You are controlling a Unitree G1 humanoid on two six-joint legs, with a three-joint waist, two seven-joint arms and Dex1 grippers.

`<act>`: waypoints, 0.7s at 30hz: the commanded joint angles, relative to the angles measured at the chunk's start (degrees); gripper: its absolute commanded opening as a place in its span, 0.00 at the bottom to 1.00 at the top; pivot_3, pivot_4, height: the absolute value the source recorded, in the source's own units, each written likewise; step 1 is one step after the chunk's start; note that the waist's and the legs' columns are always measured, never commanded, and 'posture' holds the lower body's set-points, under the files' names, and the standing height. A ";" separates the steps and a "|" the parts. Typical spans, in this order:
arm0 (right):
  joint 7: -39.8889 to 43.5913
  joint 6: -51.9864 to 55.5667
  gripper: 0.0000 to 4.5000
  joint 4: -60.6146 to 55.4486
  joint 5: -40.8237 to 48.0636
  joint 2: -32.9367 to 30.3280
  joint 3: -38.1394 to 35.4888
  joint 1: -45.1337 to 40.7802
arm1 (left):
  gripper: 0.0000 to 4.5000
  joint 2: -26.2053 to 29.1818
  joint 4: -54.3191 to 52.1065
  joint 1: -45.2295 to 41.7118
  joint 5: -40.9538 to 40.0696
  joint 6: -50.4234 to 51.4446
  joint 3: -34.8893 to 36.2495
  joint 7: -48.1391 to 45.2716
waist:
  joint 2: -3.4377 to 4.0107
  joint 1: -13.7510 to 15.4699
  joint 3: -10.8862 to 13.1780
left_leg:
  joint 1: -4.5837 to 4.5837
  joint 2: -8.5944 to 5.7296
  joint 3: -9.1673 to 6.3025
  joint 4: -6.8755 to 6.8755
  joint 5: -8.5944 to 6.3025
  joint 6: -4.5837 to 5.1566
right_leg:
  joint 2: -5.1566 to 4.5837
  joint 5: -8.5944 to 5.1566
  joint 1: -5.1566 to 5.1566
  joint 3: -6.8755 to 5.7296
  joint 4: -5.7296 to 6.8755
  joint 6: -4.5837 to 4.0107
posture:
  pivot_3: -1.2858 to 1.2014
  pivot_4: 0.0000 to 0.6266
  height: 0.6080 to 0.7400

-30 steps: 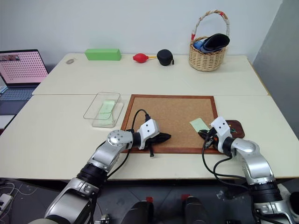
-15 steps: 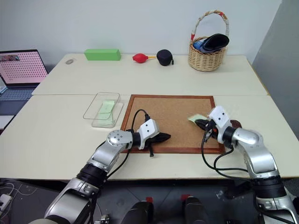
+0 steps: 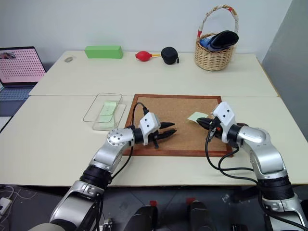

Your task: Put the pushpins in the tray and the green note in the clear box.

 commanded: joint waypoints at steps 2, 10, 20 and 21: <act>-1.36 6.72 0.00 -3.66 3.11 0.27 -0.94 -3.67 | 0.49 0.14 -1.39 -3.51 1.05 -6.81 0.80 0.15 | -0.04 0.01 0.03 | 0.00 -0.02 0.02 0.00 0.00 0.00 | -0.02 0.00 0.00 0.02 -0.02 0.01 | 0.52 0.24 1.00; -3.58 17.62 0.00 -7.95 7.23 1.22 -0.55 -7.80 | 0.58 -2.63 9.01 -10.48 4.83 -15.30 -0.55 1.42 | -0.07 -0.01 0.21 | 0.01 -0.02 0.00 0.03 0.00 0.00 | -0.01 0.00 0.03 -0.01 0.01 0.02 | 0.52 0.24 1.00; -4.50 21.17 0.00 -9.84 8.98 1.53 -0.07 -9.20 | 0.58 -6.29 22.88 -17.22 7.55 -21.22 -1.15 1.97 | -0.09 -0.10 0.23 | -0.02 -0.03 0.01 0.02 0.00 0.01 | -0.01 0.00 0.00 -0.01 0.01 0.03 | 0.52 0.24 1.00; -4.61 21.51 0.00 -9.99 9.25 1.61 -0.10 -9.26 | 0.58 -6.55 24.13 -17.75 7.80 -21.74 -1.11 2.08 | -0.09 -0.10 0.23 | -0.02 -0.03 0.00 0.03 0.00 0.01 | -0.01 0.00 0.01 -0.03 0.01 0.03 | 0.52 0.24 1.00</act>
